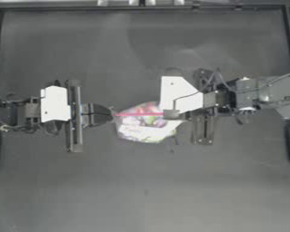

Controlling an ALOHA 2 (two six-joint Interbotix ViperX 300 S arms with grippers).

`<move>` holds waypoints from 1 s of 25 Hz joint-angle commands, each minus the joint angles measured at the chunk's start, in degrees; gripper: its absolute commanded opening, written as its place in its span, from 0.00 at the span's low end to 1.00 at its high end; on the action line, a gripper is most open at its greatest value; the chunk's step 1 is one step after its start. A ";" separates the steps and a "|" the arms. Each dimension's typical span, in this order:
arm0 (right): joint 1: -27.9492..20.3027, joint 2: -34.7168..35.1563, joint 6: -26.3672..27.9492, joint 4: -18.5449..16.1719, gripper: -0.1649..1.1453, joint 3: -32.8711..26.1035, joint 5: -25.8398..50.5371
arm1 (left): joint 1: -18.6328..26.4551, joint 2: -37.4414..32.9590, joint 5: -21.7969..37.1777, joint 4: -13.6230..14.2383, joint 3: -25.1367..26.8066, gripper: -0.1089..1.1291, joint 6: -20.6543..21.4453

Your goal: Put candy in bag

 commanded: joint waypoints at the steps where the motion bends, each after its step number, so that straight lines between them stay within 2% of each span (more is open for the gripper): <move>1: -0.97 -2.37 1.05 -0.18 0.17 1.85 0.44 | 0.09 -2.46 -0.35 0.00 -0.79 0.13 0.00; 14: -1.14 -7.12 4.31 -0.62 0.17 7.91 0.35 | 0.09 -2.11 -0.44 -0.09 -0.79 0.13 0.00; 25: -1.85 -8.96 4.57 -0.26 0.17 10.55 0.44 | 0.18 -1.49 -0.44 -0.18 -0.70 0.13 0.00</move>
